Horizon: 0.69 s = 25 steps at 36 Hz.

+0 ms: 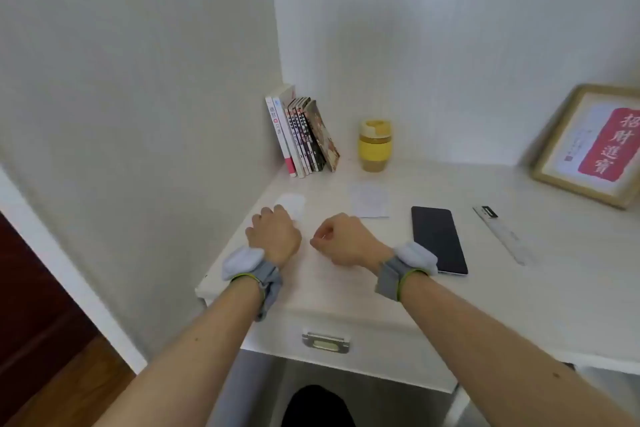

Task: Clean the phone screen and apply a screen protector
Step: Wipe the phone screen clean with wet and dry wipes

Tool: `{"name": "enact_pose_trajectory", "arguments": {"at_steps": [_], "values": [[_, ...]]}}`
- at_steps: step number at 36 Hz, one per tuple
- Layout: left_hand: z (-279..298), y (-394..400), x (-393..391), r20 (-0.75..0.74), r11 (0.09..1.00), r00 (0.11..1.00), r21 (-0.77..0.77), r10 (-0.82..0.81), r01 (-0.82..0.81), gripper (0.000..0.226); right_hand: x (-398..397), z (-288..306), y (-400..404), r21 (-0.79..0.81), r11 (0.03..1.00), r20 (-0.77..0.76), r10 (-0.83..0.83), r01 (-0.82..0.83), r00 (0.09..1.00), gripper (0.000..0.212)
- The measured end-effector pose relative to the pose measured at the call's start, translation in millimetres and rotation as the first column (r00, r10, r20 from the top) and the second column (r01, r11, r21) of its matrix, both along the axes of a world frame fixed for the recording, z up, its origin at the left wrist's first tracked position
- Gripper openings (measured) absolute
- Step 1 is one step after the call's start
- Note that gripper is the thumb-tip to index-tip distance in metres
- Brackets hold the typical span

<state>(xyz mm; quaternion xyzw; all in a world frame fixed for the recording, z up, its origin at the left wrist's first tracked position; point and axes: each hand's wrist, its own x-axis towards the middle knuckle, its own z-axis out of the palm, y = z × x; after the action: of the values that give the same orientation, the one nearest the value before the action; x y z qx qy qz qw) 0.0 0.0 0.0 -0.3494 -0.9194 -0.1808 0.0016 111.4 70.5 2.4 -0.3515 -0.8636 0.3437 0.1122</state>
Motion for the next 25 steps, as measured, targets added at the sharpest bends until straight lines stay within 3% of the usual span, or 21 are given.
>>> {"name": "enact_pose_trajectory", "arguments": {"at_steps": [3,8,15,25], "values": [[-3.9,-3.4,-13.4,0.035,0.995,0.997,-0.074,0.074,-0.072,0.035,-18.2,-5.6,-0.9,0.014,0.999,0.032,-0.039,0.039,0.999,0.028],[-8.9,-6.9,-26.3,0.051,0.996,0.999,-0.091,0.011,-0.006,0.03,-37.8,-9.9,-6.6,0.039,0.996,0.052,-0.083,0.081,0.995,0.036],[-4.7,-5.1,-30.1,0.145,0.998,0.989,-0.052,-0.026,0.033,0.025,-49.7,-13.4,-7.2,-0.005,0.999,0.057,-0.044,0.045,0.997,0.024],[11.8,-1.3,-26.5,0.475,0.966,0.845,0.194,-0.247,0.173,0.036,-17.4,5.1,15.8,-0.274,0.96,-0.124,-0.099,0.062,0.987,0.006]]}}
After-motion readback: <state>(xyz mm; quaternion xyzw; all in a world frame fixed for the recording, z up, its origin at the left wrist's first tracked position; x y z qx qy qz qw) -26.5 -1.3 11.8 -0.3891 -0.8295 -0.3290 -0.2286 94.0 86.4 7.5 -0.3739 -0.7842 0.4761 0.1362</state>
